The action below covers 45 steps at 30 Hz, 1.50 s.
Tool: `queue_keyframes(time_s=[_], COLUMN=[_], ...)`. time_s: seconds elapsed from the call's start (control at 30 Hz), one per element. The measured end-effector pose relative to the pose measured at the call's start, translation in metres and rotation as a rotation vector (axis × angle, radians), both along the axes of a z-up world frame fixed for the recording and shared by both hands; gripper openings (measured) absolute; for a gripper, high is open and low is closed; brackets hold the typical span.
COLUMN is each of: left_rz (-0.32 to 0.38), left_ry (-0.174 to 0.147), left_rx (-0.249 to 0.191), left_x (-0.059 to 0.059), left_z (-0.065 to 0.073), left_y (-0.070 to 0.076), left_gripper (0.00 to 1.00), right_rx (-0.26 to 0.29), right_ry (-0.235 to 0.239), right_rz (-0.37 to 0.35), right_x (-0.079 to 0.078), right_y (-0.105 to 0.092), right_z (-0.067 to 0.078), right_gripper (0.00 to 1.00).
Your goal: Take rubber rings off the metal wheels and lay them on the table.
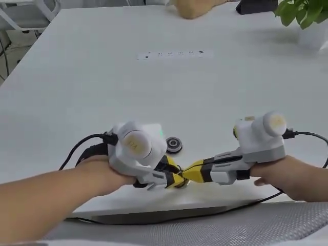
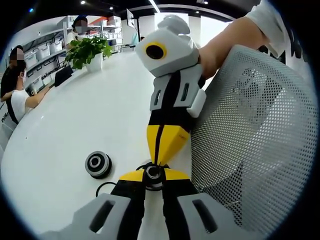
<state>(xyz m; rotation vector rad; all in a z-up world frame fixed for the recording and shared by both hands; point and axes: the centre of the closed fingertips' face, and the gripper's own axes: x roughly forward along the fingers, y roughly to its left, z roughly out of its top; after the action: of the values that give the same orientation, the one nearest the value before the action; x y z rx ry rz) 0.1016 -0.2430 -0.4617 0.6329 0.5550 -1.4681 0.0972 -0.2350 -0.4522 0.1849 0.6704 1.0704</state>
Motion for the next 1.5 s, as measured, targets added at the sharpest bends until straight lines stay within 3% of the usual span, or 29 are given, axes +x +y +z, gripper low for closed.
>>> queue_keyframes(time_s=[0.37,0.63,0.8,0.97,1.2,1.5], left_rz=[0.002,-0.015,-0.023,-0.032,-0.059,-0.032], left_ry=[0.015,0.006,0.016,0.025,0.017,0.008], left_rx=[-0.008,0.000,-0.002,-0.026,-0.022,-0.054], left_x=[0.001,0.001,0.001,-0.003,-0.008,-0.004], left_z=[0.000,0.000,0.002,0.012,0.015,0.029], left_y=[0.000,0.001,0.002,0.001,0.009,0.016], left_gripper=[0.07,0.08,0.10,0.17,0.25,0.31], right_rx=[-0.037,-0.036,-0.030,-0.024,-0.013,0.002], right_ry=[-0.033,-0.041,-0.040,-0.041,-0.046,-0.054], right_rz=[0.001,-0.002,0.000,0.001,-0.001,-0.002], right_x=[0.002,0.003,0.004,0.005,0.007,0.009], right_y=[0.000,0.000,-0.001,-0.002,-0.004,-0.005], right_z=[-0.001,0.002,0.003,0.005,0.007,0.013], right_gripper=[0.00,0.00,0.00,0.00,0.00,0.00])
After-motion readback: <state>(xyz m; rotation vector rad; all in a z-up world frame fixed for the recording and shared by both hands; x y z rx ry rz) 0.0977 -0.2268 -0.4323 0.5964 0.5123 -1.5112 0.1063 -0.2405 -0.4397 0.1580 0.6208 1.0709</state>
